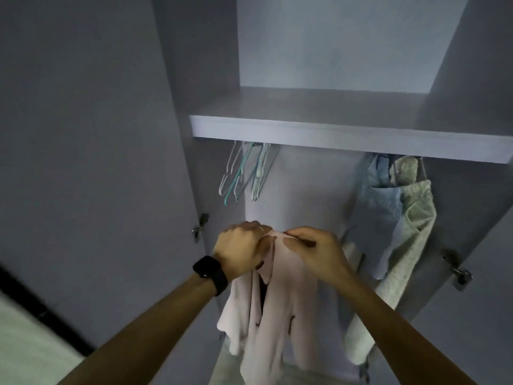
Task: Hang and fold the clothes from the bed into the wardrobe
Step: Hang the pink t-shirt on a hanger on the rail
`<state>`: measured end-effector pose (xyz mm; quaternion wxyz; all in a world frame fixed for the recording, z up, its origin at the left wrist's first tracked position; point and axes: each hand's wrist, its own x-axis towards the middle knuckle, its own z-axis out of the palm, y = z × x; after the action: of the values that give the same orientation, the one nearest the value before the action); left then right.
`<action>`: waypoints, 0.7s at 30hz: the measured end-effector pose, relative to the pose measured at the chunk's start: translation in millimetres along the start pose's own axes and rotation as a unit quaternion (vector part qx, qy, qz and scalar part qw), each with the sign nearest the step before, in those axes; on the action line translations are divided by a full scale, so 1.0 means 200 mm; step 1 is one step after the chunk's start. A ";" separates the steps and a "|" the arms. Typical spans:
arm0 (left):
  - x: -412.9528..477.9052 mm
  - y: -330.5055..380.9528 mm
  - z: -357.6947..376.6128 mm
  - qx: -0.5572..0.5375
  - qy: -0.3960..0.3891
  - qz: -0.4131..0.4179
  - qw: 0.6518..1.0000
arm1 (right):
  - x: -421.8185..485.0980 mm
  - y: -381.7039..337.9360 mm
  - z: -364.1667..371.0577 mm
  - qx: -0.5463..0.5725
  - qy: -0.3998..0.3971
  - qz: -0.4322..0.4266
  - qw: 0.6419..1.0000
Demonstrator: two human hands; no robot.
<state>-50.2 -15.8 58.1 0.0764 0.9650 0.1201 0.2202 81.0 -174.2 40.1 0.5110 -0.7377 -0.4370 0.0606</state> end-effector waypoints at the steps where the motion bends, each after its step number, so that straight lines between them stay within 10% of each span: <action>1: 0.00 -0.01 -0.05 0.061 0.015 0.009 0.998 | 0.04 0.00 0.01 0.004 -0.015 -0.009 1.000; 7: -0.02 -0.23 -0.31 0.274 0.095 -0.037 0.956 | 0.38 0.00 0.09 -0.020 -0.025 -0.039 0.999; 14: 0.06 -0.59 -0.46 0.443 0.018 -0.188 0.876 | 0.88 0.19 0.33 -0.135 -0.055 0.131 0.981; 21: 0.06 -0.81 -0.39 0.566 0.030 -0.139 0.812 | 1.14 0.45 0.67 -0.118 0.005 0.194 0.974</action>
<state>-106.5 150.8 99.7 -0.4566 0.8039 0.3587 0.1288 199.9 72.1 -14.8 0.4014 -0.8637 -0.2868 0.1029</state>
